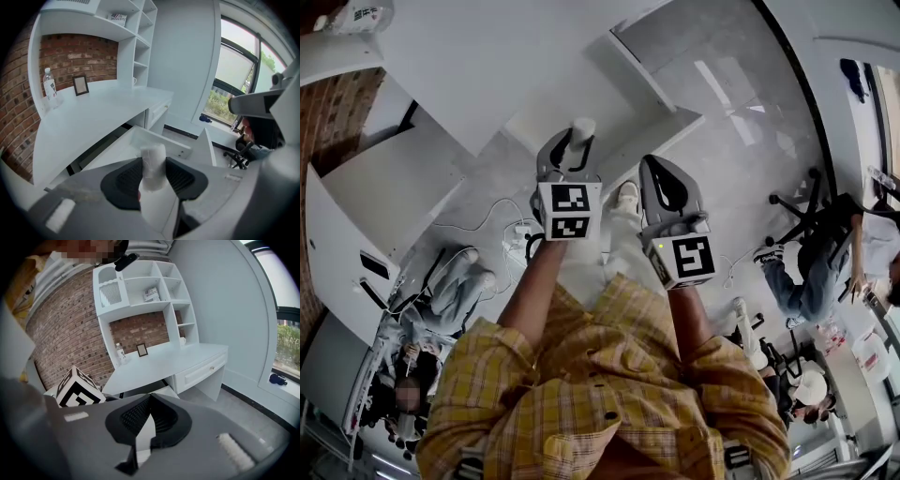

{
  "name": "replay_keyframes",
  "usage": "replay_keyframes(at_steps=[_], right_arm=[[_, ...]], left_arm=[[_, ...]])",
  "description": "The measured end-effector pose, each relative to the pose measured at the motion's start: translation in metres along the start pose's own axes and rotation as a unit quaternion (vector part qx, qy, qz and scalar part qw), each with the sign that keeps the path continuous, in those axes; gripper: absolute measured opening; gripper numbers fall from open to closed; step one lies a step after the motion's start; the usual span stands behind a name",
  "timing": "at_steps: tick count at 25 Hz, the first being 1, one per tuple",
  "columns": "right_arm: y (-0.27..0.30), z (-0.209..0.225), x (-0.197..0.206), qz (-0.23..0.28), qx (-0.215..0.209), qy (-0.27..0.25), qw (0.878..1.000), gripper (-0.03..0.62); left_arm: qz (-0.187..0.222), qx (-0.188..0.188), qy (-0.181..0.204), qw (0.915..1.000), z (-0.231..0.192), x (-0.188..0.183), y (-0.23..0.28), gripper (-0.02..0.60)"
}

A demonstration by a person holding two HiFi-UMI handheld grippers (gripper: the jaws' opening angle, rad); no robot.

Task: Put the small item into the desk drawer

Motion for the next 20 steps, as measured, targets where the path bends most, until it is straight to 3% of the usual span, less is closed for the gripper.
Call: replay_keyframes(at_steps=[12,20], right_arm=[[0.018,0.008,0.023,-0.009,0.007,0.017,1.0,-0.002],[0.025,0.012,0.034,-0.018,0.011,0.02,1.0,-0.002]], left_arm=[[-0.048,0.028,-0.016,0.9983,-0.014,0.034,0.048,0.166],[-0.07,0.035,-0.046,0.9958,-0.025,0.054,0.076,0.167]])
Point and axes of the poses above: the fingertips, and each gripper's own axes: y forward along the fingers, z to its right, x out of its underside, the point moved 2 cm from there along -y, backward along the fingers, and after that the axes turned 13 degrees about x, right-handed, at the moved point
